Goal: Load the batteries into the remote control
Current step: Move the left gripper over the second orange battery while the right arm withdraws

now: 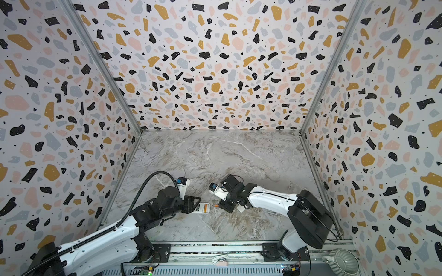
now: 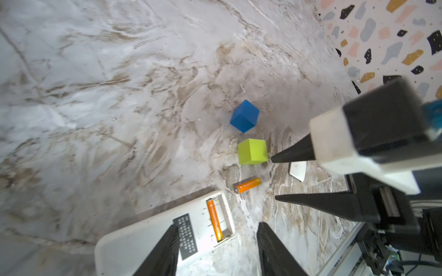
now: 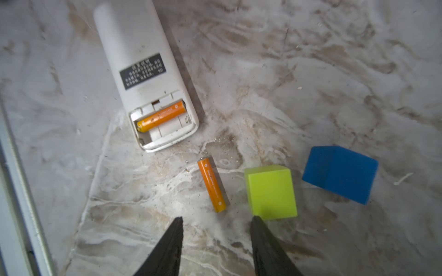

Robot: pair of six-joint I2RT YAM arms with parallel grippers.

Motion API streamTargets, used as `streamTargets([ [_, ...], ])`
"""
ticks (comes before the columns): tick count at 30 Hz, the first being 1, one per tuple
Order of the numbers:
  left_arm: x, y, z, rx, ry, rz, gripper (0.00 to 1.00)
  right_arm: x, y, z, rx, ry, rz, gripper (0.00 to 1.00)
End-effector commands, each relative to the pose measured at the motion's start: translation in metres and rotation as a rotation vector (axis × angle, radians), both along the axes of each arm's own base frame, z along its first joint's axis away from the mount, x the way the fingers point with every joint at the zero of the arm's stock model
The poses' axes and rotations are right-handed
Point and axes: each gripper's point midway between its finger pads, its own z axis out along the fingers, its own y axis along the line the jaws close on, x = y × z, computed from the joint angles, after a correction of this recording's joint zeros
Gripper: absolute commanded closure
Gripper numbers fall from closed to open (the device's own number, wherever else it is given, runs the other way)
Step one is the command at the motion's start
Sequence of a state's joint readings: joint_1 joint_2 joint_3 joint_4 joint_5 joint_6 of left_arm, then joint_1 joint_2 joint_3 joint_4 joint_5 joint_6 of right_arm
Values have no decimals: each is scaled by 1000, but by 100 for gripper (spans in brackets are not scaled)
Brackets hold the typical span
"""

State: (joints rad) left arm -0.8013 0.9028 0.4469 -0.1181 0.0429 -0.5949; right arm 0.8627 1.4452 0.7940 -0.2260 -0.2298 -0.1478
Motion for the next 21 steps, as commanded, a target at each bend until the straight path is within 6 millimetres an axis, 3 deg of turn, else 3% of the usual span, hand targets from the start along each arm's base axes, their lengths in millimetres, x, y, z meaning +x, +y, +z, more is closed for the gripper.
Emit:
streamTargets([
  [1, -4, -20, 13, 47, -55, -102, 46, 6, 3, 35, 158, -16, -34, 49],
  [5, -11, -45, 12, 122, -77, -208, 46, 24, -13, 55, 250, -44, -130, 46],
  [12, -19, -74, -9, 287, -67, -360, 46, 70, -62, 75, 355, -114, -375, 37],
  [15, -19, -80, -17, 355, -59, -395, 46, 81, -81, 79, 382, -137, -446, 24],
  [21, -14, -87, -33, 453, -37, -440, 46, 88, -98, 76, 383, -159, -505, 5],
])
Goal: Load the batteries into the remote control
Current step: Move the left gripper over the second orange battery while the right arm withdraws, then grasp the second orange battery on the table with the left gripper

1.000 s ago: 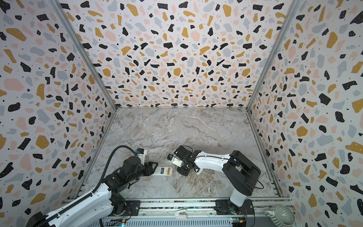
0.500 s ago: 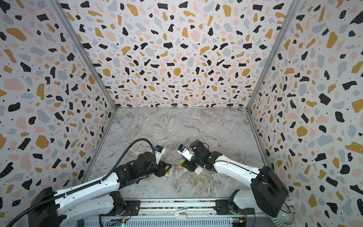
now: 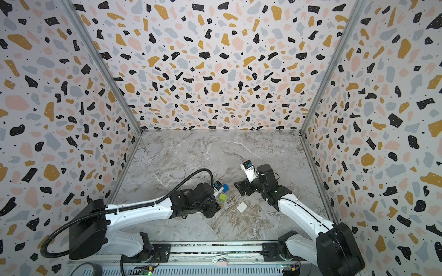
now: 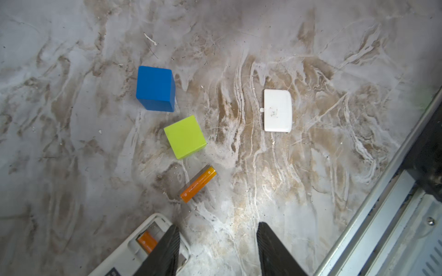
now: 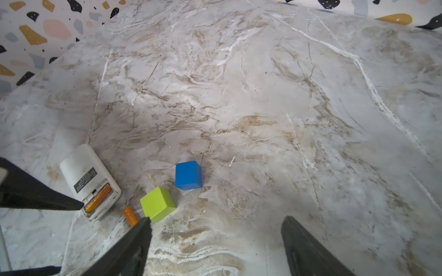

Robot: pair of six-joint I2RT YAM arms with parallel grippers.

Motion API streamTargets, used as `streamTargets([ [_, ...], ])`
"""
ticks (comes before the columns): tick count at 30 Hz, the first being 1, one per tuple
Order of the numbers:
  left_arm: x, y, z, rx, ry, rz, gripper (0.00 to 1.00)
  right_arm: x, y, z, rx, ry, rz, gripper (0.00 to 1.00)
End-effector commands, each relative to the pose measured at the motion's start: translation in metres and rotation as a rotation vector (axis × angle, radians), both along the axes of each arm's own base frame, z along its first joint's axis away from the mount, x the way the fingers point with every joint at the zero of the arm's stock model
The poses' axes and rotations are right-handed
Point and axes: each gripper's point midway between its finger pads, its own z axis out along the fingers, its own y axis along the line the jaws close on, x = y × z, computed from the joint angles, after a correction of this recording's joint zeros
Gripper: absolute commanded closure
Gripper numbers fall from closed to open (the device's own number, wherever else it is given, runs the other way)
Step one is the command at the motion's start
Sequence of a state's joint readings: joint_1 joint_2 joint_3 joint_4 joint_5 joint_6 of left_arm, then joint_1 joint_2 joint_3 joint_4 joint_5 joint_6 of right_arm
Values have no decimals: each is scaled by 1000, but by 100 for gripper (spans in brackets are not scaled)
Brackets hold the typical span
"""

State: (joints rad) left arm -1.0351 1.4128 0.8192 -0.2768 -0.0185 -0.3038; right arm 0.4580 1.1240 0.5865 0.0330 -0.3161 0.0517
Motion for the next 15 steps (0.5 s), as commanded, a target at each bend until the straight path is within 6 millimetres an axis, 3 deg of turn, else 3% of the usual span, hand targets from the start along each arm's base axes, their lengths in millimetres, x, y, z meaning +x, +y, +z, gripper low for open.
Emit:
streamTargets([
  [1, 4, -2, -6, 84, -26, -47, 46, 5, -6, 8, 25, -31, -36, 3],
  [15, 24, -10, -35, 246, -62, -88, 48, 3, -25, -1, 49, -47, -84, 0],
])
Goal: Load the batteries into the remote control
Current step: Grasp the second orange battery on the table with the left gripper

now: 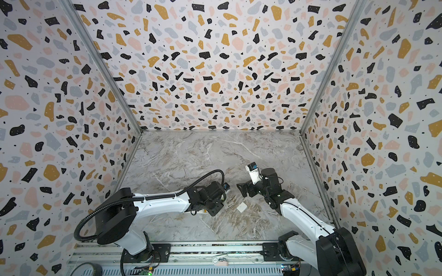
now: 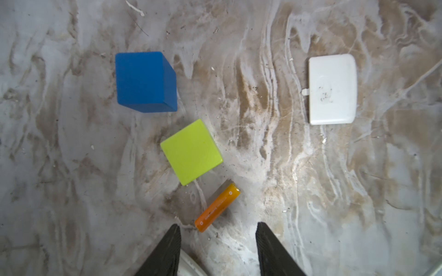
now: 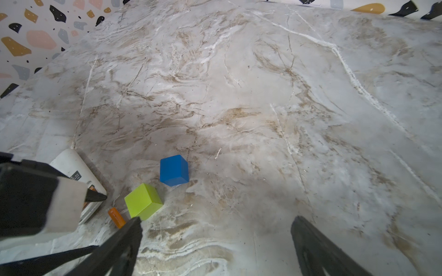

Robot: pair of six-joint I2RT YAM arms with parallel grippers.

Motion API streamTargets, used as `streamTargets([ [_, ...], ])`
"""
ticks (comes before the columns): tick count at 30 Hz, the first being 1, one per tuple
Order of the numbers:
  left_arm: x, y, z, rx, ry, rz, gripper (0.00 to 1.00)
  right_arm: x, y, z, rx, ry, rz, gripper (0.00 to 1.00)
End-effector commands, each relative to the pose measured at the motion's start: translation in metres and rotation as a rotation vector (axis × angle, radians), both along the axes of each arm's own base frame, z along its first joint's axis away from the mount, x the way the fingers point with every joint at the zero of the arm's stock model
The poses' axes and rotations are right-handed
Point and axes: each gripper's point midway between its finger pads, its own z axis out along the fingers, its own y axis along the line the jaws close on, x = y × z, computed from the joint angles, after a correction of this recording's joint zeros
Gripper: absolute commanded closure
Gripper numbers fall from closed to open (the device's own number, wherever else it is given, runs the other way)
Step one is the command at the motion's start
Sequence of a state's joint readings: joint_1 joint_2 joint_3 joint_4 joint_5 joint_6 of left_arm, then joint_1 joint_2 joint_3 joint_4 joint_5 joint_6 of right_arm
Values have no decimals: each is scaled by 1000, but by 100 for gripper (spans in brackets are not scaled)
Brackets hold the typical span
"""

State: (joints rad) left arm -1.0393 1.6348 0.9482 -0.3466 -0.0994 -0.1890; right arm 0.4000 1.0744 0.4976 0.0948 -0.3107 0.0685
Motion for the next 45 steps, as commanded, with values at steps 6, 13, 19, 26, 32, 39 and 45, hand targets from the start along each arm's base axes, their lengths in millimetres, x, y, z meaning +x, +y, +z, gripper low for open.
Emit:
streamTargets([
  [6, 9, -6, -6, 64, -35, -42, 55, 1, -10, 10, 35, -42, -29, 1],
  [13, 7, -11, -14, 63, -13, -63, 59, 1, -15, 10, 42, -49, -43, 0],
  [19, 2, -15, -22, 52, 19, -83, 61, 1, -17, 12, 42, -57, -46, 1],
  [26, -4, -10, -30, 60, 44, -80, 66, 1, -18, 13, 41, -64, -53, 0],
  [32, -10, -2, -34, 60, 65, -57, 73, 2, -19, 14, 40, -70, -56, 0],
  [39, -16, 0, -27, 11, 92, -11, 78, 1, -20, 17, 41, -87, -59, 0],
  [45, -18, 2, -28, 6, 112, 23, 80, 0, -20, 20, 45, -99, -56, 0],
])
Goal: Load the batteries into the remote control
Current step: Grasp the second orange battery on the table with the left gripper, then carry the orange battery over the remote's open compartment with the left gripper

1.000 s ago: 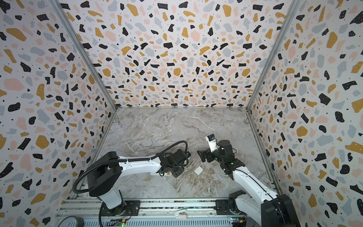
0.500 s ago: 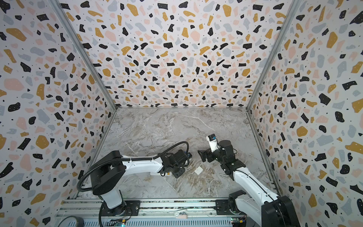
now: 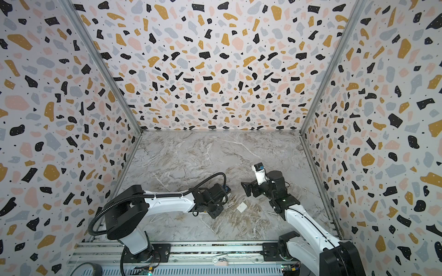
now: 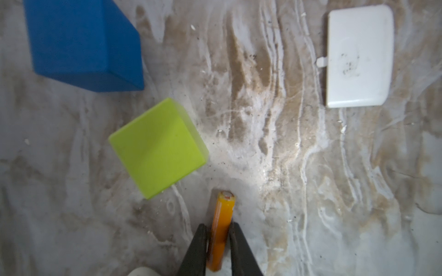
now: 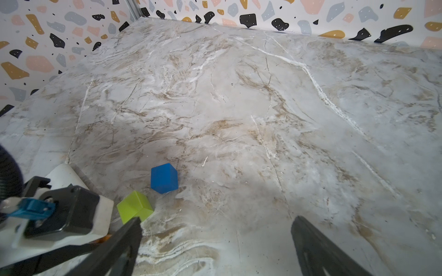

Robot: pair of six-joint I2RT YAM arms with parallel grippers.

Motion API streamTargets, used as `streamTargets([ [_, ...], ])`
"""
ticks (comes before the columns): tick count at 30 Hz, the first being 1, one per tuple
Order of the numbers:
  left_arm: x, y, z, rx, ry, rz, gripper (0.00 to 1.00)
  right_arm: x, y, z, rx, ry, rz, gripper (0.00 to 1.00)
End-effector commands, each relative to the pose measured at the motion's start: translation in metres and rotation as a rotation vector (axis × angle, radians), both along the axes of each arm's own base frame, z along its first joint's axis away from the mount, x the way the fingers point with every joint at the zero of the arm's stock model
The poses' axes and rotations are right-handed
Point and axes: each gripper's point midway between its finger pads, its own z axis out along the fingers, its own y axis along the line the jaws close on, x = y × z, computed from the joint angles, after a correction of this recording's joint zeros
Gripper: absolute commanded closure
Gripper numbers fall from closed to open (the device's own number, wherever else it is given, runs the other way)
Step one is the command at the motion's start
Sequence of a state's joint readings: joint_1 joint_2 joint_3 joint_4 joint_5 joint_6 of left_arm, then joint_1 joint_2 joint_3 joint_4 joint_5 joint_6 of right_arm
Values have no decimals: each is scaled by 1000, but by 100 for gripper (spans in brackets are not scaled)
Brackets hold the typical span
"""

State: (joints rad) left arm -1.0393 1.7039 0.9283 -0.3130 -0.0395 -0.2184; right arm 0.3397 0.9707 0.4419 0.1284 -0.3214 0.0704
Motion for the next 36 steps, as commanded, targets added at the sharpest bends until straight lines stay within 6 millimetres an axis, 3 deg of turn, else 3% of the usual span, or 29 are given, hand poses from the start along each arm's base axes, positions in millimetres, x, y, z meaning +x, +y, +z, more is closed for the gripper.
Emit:
streamTargets([
  [1, -9, 5, -2, -2, 33, 23, 81, 0, -1, 6, 9, -27, -4, 0],
  [16, -15, 9, -9, 12, 40, 51, 82, -1, -3, 7, 9, -35, -10, 0],
  [22, -19, 6, -3, -13, 44, 62, 89, 0, -4, 7, 8, -39, -14, 0],
  [29, -23, 8, -4, -17, 53, 83, 90, 0, -4, 8, 10, -44, -13, 1],
  [36, -19, 15, 7, -61, 40, 217, 92, -1, -4, 7, 10, -44, -13, 0],
])
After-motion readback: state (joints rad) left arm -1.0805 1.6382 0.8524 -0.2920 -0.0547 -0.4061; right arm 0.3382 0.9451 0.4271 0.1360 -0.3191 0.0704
